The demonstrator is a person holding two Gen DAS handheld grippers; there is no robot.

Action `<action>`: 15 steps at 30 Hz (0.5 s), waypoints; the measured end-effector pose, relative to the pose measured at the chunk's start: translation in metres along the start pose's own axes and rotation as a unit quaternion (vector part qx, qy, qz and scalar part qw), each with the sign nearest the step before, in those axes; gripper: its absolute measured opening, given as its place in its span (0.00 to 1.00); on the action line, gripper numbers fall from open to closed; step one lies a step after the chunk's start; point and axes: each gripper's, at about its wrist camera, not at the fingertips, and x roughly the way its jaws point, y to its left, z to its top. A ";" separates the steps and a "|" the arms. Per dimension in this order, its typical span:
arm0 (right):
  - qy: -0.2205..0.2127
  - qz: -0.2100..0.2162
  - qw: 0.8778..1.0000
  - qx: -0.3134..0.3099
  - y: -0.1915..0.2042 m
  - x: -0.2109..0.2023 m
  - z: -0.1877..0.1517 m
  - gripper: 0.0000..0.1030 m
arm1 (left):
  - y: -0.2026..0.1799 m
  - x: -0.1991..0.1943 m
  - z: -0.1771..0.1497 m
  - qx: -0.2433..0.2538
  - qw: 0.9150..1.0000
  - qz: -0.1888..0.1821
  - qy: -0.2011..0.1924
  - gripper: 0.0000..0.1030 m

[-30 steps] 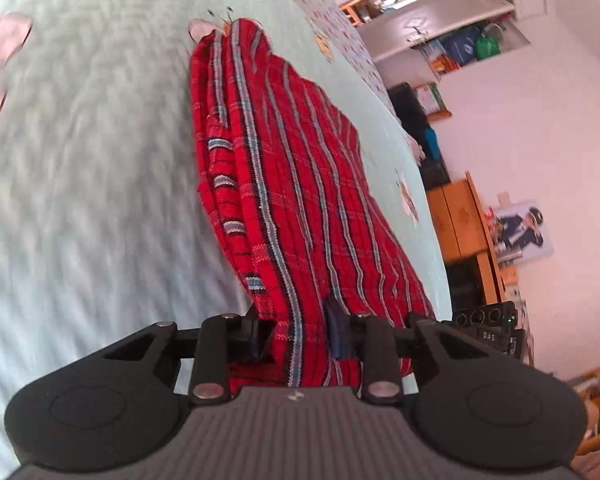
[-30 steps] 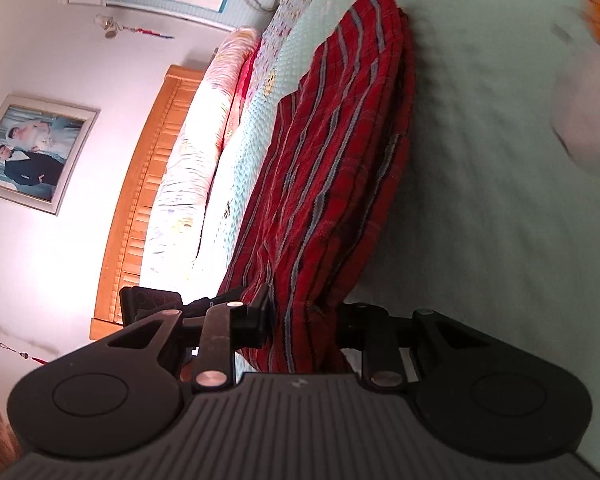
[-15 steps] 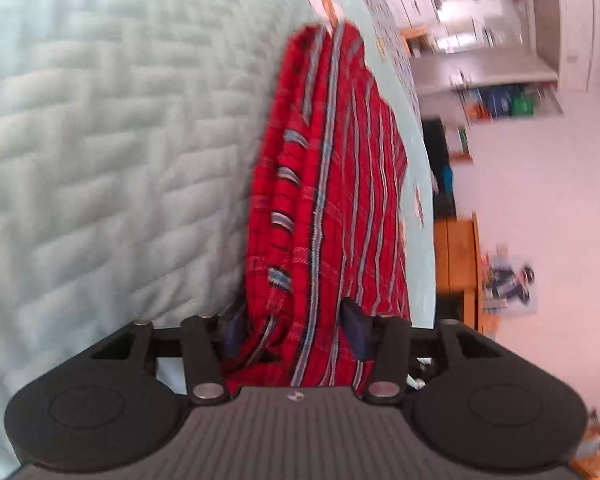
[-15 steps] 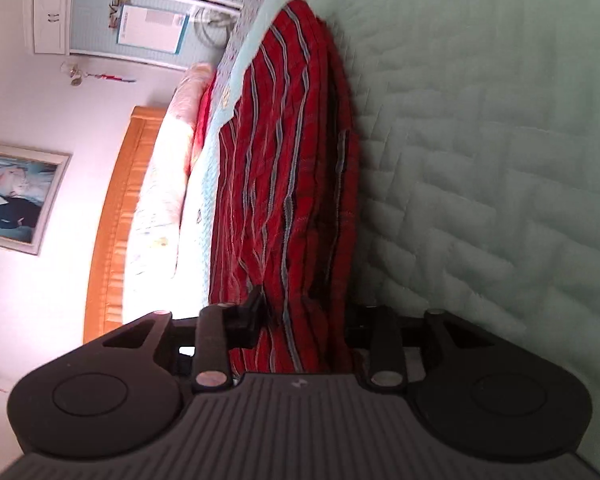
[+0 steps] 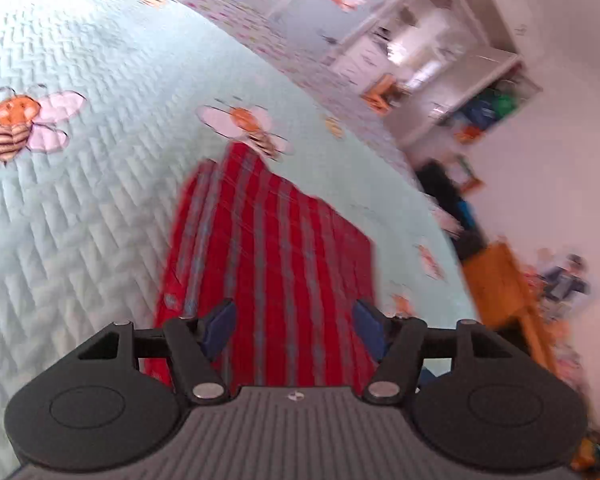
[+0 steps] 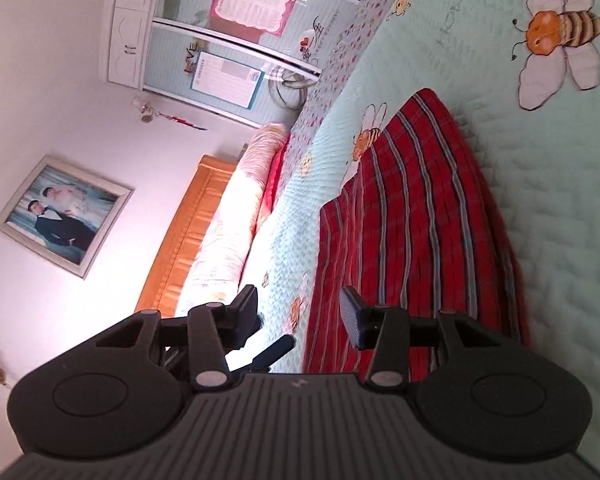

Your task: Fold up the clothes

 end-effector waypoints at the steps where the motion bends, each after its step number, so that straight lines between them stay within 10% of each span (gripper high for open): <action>1: -0.003 -0.006 1.000 -0.003 -0.003 0.008 0.001 0.45 | 0.004 0.002 0.000 -0.004 1.000 0.009 -0.009 0.64; 6: -0.017 -0.016 1.000 -0.006 -0.018 0.028 0.021 0.45 | 0.019 0.014 0.009 0.009 0.998 0.052 -0.027 0.58; 9: -0.021 -0.016 0.999 -0.021 -0.022 0.037 0.037 0.46 | 0.026 0.026 0.006 0.024 0.996 0.090 -0.002 0.12; 15: 0.012 0.013 0.998 -0.057 -0.011 0.089 0.056 0.46 | 0.042 0.010 -0.011 0.021 0.993 0.114 -0.020 0.08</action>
